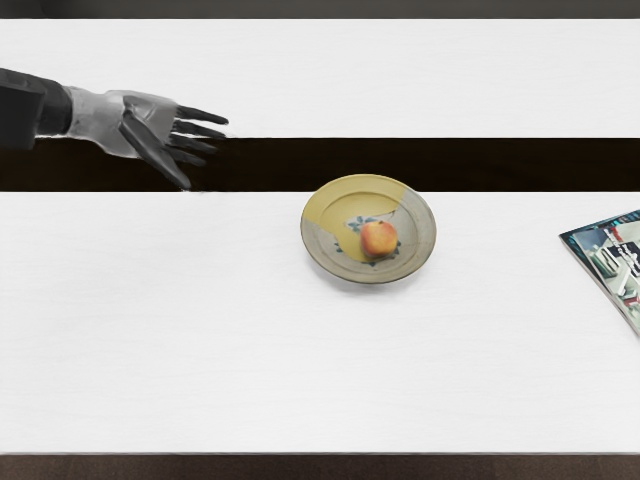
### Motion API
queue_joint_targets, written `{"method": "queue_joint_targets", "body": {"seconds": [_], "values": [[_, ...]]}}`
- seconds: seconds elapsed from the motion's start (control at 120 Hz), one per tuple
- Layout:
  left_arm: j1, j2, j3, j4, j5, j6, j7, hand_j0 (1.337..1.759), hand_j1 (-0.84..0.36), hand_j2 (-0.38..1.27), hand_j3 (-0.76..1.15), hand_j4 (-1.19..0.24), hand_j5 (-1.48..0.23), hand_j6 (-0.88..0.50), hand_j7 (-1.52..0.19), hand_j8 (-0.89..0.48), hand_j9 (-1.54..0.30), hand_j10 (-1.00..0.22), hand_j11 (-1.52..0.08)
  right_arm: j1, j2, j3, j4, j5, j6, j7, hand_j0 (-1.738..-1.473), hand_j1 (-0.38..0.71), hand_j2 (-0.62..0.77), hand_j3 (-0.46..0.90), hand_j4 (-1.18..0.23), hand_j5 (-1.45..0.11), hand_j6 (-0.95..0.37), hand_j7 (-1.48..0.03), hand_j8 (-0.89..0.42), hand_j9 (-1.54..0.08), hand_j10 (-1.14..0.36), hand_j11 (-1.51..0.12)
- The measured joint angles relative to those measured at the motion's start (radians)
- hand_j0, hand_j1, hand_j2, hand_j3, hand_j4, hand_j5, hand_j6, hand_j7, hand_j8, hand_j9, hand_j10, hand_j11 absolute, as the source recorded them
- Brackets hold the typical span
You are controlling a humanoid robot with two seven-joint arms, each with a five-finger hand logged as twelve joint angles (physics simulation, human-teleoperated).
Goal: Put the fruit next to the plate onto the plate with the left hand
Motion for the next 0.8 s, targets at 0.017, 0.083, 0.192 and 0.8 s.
{"method": "queue_joint_targets", "body": {"seconds": [0.017,0.083,0.192,0.8], "values": [[0.02,0.013,-0.001,0.0,-0.019,-0.002,0.0,1.658,0.32,0.01,0.0,-0.03,-0.04,-0.03,-0.04,-0.03,-0.04,-0.03,-0.04,0.0,0.0,0.0,0.0,0.0,0.0,0.0,-1.658,-0.32,0.0,0.0,-0.02,-0.03,-0.02,-0.03,-0.02,-0.03,-0.02,-0.03],[0.107,0.074,-0.008,0.001,-0.092,-0.009,0.0,1.658,0.32,0.01,0.0,-0.03,-0.03,-0.02,-0.03,-0.02,-0.03,-0.02,-0.03,0.0,0.0,0.0,0.0,0.0,0.0,0.0,-1.658,-0.32,0.0,0.0,-0.02,-0.03,-0.02,-0.03,-0.02,-0.03,-0.02,-0.03],[0.183,0.15,-0.014,0.001,-0.226,-0.013,0.0,1.658,0.33,0.0,0.0,-0.02,-0.02,-0.01,-0.02,-0.01,-0.02,-0.02,-0.02,0.0,0.0,0.0,0.0,0.0,0.0,0.0,-1.658,-0.32,0.0,0.0,-0.02,-0.03,-0.02,-0.03,-0.02,-0.03,-0.02,-0.03],[0.284,0.309,-0.02,0.004,-0.6,-0.016,0.0,1.658,0.34,0.0,0.0,0.0,0.0,0.0,0.0,0.0,0.0,0.0,0.0,0.0,0.0,0.0,0.0,0.0,0.0,0.0,-1.658,-0.32,0.0,0.0,-0.02,-0.03,-0.02,-0.03,-0.02,-0.03,-0.02,-0.03]]}}
